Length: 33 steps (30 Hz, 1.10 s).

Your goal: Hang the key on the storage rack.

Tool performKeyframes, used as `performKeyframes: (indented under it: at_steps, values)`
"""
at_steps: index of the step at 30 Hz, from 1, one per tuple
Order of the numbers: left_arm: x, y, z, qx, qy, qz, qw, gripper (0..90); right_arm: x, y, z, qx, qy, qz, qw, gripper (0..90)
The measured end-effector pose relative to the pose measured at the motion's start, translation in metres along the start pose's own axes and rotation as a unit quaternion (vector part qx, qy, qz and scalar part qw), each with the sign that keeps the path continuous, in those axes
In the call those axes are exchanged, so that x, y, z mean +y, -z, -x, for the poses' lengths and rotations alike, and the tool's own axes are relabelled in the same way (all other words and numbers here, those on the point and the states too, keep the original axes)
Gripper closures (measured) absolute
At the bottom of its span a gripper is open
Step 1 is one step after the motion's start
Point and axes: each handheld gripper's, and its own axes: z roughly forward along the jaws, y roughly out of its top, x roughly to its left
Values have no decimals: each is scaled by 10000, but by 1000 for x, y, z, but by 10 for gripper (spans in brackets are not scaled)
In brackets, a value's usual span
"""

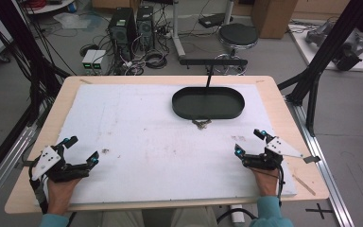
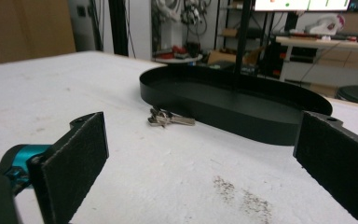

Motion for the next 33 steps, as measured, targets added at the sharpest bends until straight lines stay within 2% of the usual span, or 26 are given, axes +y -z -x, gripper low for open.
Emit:
performKeyframes:
  at_steps: [3,6,9,14,18,20,22,26,27,28,29,31,33]
  values:
    - [0,0,0,-14,13,2,10000,17,16,-6,5,110,36,-121,9999,23]
    - [0,-1,0,-20,9,-7,10000,17,41,-16,10,341,30,-480,9983,23]
    - [0,-1,0,-23,4,-26,10000,17,61,-30,13,609,129,-821,9947,23]
    - [0,-1,0,-24,14,-44,10000,17,89,-59,17,996,326,-1355,9852,23]
    - [1,-2,0,-19,-18,-86,10000,17,100,-84,18,1325,475,-1862,9724,23]
    - [1,-2,0,-14,-22,-95,10000,17,104,-94,17,1431,584,-1964,9683,23]
    - [1,-2,0,-17,-25,-97,9999,17,106,-103,17,1524,636,-2031,9651,23]
    - [1,-2,1,3,-35,-100,9999,17,110,-120,16,1693,685,-2276,9565,23]
    - [1,-2,1,9,-33,-95,9999,17,112,-125,15,1742,782,-2373,9525,24]
    - [1,-2,1,9,-33,-95,9999,17,113,-128,14,1756,828,-2420,9507,23]
    - [1,-2,1,16,-50,-110,9999,17,115,-133,13,1823,877,-2505,9467,23]
    - [1,-3,1,17,-59,-120,9999,17,118,-140,13,1904,924,-2629,9413,23]
    - [1,-3,1,13,-51,-137,9999,17,119,-147,13,1958,969,-2714,9373,24]
